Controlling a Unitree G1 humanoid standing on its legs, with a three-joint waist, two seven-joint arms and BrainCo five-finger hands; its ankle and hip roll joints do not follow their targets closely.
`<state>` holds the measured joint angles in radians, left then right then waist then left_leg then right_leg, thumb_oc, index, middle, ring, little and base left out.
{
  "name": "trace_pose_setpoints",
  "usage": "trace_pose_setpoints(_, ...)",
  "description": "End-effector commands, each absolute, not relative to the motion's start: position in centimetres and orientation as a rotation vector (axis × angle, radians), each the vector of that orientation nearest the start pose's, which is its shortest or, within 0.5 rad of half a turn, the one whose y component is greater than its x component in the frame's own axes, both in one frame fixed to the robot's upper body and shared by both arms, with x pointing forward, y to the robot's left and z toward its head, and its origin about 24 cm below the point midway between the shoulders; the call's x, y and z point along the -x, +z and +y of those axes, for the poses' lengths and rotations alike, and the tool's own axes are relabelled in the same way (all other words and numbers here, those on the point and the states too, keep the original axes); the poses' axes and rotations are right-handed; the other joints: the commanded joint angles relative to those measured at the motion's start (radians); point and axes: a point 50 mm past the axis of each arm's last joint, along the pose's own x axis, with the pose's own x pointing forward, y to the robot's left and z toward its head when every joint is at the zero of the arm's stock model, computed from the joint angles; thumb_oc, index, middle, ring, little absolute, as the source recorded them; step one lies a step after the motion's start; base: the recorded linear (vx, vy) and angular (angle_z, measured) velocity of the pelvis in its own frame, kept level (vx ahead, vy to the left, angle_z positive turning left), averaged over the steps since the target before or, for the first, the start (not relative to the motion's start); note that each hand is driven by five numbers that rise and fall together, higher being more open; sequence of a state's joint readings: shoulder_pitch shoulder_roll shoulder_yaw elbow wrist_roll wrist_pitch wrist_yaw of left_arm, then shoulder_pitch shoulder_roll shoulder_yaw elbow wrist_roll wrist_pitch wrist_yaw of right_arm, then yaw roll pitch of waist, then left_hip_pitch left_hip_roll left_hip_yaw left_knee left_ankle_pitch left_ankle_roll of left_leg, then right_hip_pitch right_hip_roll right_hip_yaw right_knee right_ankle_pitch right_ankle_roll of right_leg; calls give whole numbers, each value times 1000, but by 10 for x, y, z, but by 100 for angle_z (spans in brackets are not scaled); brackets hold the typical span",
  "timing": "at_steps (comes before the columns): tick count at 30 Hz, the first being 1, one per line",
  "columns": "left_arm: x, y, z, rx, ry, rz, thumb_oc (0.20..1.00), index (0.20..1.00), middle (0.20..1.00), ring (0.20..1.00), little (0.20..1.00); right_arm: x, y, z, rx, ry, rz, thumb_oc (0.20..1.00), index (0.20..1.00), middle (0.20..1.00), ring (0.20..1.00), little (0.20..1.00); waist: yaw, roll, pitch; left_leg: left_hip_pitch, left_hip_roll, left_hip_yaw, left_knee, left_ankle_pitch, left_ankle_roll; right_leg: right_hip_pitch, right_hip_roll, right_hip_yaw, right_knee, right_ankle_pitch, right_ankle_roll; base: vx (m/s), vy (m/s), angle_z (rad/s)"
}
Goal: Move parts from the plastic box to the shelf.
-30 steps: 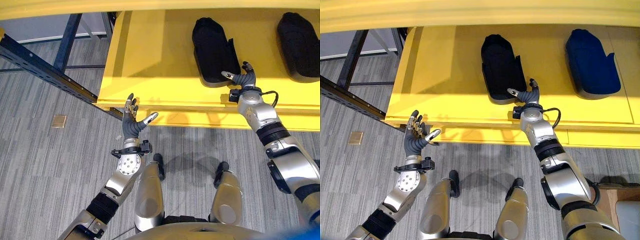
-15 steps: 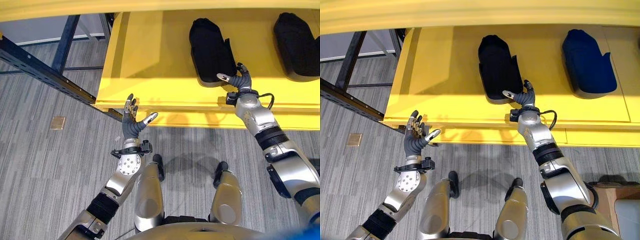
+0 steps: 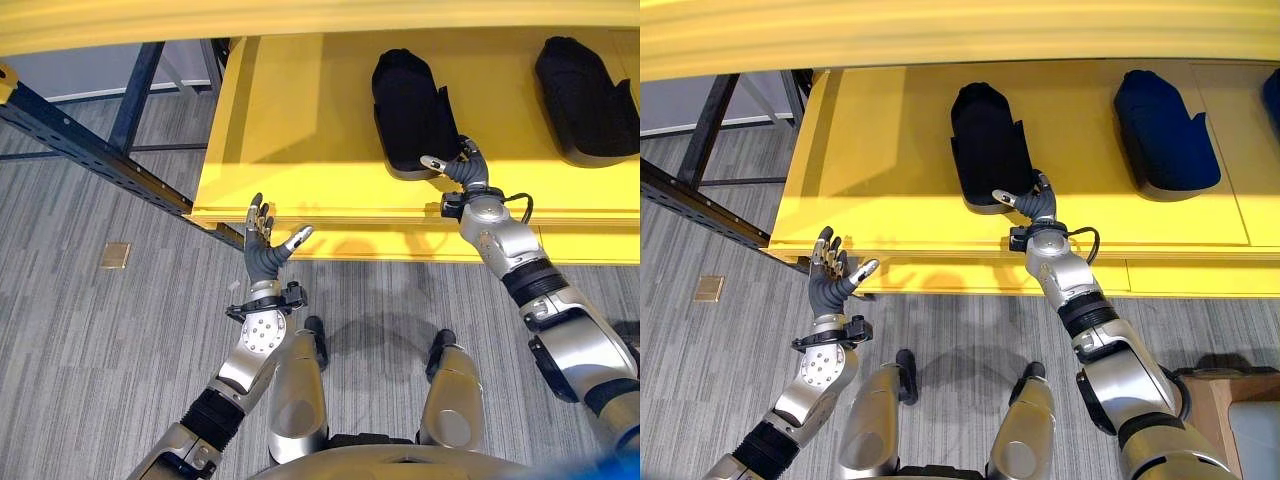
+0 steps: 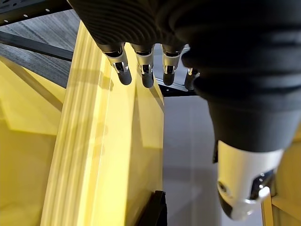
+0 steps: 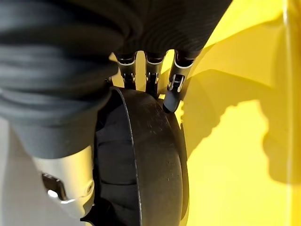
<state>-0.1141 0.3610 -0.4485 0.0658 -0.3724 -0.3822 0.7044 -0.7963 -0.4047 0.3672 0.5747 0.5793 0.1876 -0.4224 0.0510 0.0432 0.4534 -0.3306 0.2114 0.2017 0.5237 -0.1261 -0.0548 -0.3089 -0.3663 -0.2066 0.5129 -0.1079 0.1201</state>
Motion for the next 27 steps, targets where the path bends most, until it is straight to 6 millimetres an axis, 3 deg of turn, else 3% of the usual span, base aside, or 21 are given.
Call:
trace_pose_setpoints(1,-251,86,149,176,273,-367,1000,1000,1000,1000,1000,-361,67,-113,-19,16,327,1000,1000,1000,1000,1000,52,-1,66,65,18,99,13,-53,31,4,0,-98,71,-14,-32,0,0,0)
trace_pose_setpoints(17,-251,85,150,176,289,-360,1000,1000,1000,1000,1000,-357,60,-114,-27,14,355,1000,1000,1000,1000,1000,51,-2,66,64,20,97,18,-53,31,9,-2,-95,69,-14,-30,0,0,0)
trace_pose_setpoints(27,-249,84,149,177,297,-366,1000,1000,1000,1000,1000,-351,56,-101,-38,72,366,1000,1000,1000,1000,1000,50,-6,66,70,20,100,20,-57,34,16,0,-95,64,-12,-29,0,0,0)
